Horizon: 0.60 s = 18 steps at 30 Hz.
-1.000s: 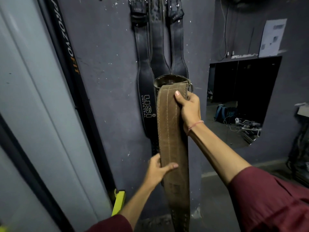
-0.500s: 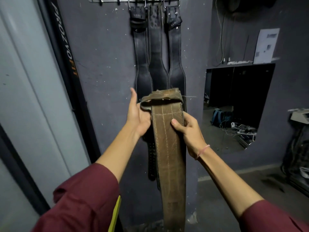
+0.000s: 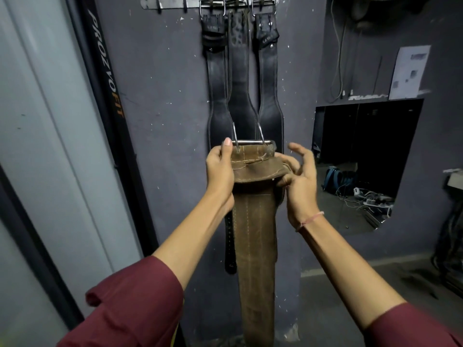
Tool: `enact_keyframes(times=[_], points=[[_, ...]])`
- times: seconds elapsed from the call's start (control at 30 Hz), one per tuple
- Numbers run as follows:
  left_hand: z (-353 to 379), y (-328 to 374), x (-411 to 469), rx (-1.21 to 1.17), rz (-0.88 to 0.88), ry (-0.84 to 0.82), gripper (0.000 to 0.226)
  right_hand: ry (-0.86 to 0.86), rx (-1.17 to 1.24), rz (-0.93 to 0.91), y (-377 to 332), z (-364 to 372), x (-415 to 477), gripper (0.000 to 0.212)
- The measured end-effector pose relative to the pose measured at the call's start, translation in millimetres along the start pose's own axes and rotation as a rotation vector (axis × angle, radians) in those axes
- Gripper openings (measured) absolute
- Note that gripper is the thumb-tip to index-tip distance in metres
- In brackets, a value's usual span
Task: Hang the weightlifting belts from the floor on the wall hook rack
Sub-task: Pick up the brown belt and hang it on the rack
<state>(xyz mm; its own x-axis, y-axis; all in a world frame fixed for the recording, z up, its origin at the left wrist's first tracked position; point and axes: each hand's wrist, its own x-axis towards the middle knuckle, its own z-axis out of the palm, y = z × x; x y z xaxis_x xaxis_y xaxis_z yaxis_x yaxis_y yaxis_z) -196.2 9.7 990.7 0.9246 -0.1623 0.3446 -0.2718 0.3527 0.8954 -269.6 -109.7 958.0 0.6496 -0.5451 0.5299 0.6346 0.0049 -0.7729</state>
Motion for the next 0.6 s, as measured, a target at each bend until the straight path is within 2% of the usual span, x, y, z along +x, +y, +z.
enact_keyframes(times=[0.07,0.2,0.27,0.37,0.47,0.6], points=[[2.3,-5.1,-1.2,0.011,0.040,-0.001,0.030,-0.015,0.048,-0.003,-4.4,3.8,4.3,0.060],[2.2,-10.6,5.1,0.083,0.163,0.008,0.029,0.021,0.110,0.078,-0.8,7.0,12.2,0.037],[5.5,-15.0,8.1,0.135,0.229,0.026,0.028,-0.002,-0.040,0.117,5.2,12.1,17.9,0.042],[10.6,-23.3,17.3,0.170,0.288,0.067,0.027,-0.063,-0.250,0.053,13.2,22.0,27.4,0.041],[8.1,-28.8,33.9,0.187,0.259,0.103,0.032,-0.002,-0.291,-0.001,22.8,27.1,41.6,0.038],[-2.2,-28.9,56.5,0.194,0.200,0.232,0.039,0.000,-0.274,0.037,39.2,48.4,58.4,0.039]])
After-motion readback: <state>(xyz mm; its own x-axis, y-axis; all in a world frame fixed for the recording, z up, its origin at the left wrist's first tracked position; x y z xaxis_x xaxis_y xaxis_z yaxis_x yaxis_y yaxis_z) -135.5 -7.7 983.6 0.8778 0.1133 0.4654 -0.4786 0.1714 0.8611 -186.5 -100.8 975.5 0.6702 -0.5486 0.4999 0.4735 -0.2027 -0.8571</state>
